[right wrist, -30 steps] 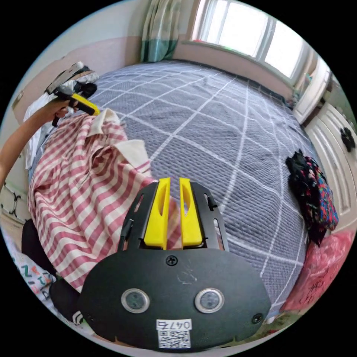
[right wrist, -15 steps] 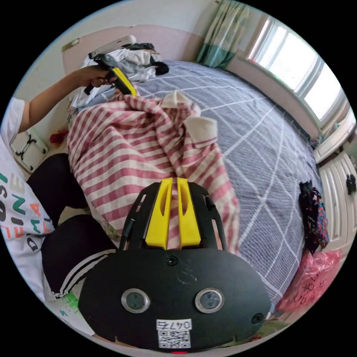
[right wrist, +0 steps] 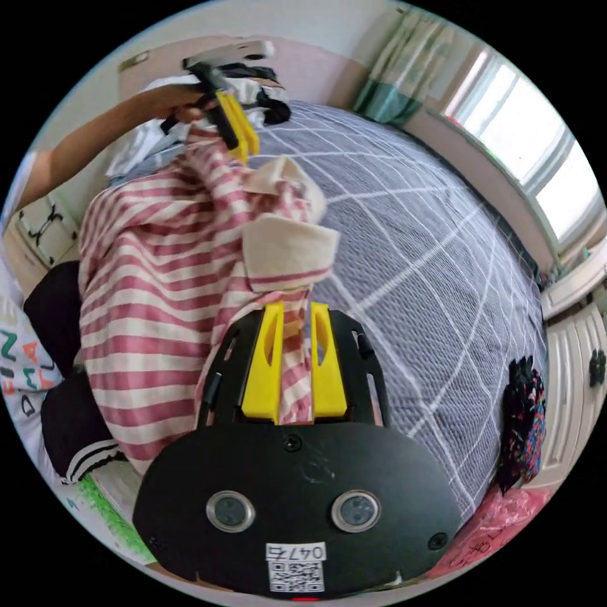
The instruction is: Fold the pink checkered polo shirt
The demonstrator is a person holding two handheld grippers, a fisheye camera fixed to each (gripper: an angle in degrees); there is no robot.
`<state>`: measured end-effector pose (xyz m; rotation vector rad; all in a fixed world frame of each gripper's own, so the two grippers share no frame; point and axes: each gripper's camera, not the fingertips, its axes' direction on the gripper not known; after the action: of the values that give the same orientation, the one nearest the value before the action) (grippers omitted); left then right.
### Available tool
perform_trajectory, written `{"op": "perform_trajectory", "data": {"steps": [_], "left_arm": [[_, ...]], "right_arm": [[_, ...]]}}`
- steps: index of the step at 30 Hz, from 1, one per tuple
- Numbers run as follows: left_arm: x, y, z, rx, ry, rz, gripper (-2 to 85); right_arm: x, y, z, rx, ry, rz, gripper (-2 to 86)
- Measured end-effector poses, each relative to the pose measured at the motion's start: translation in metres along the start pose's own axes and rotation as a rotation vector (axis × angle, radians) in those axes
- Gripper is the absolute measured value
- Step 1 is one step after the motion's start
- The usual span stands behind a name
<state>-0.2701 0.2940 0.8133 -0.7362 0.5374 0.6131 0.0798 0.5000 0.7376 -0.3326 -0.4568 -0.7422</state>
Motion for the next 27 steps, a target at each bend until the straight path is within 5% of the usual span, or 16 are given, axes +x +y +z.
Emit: {"op": "perform_trajectory", "data": {"steps": [5,10,16,27], "left_arm": [[0.001,0.010,-0.004,0.039,-0.060,0.080,14.8],[-0.009,0.006,0.036,-0.095,0.115,0.106,14.6],[0.003,0.036,0.033,-0.095,0.103,0.133,0.6],[0.076,0.128,-0.038,0.039,-0.142,0.205,-0.8]], "right_arm": [[-0.037,0.004,-0.022,0.064,0.012,-0.111,3.9],[0.009,-0.001,-0.024,0.064,-0.037,0.032,7.4],[0.026,-0.004,0.004,-0.011,-0.308,0.081,9.1],[0.004,0.015,-0.051,0.006,-0.146,0.060,10.6]]}}
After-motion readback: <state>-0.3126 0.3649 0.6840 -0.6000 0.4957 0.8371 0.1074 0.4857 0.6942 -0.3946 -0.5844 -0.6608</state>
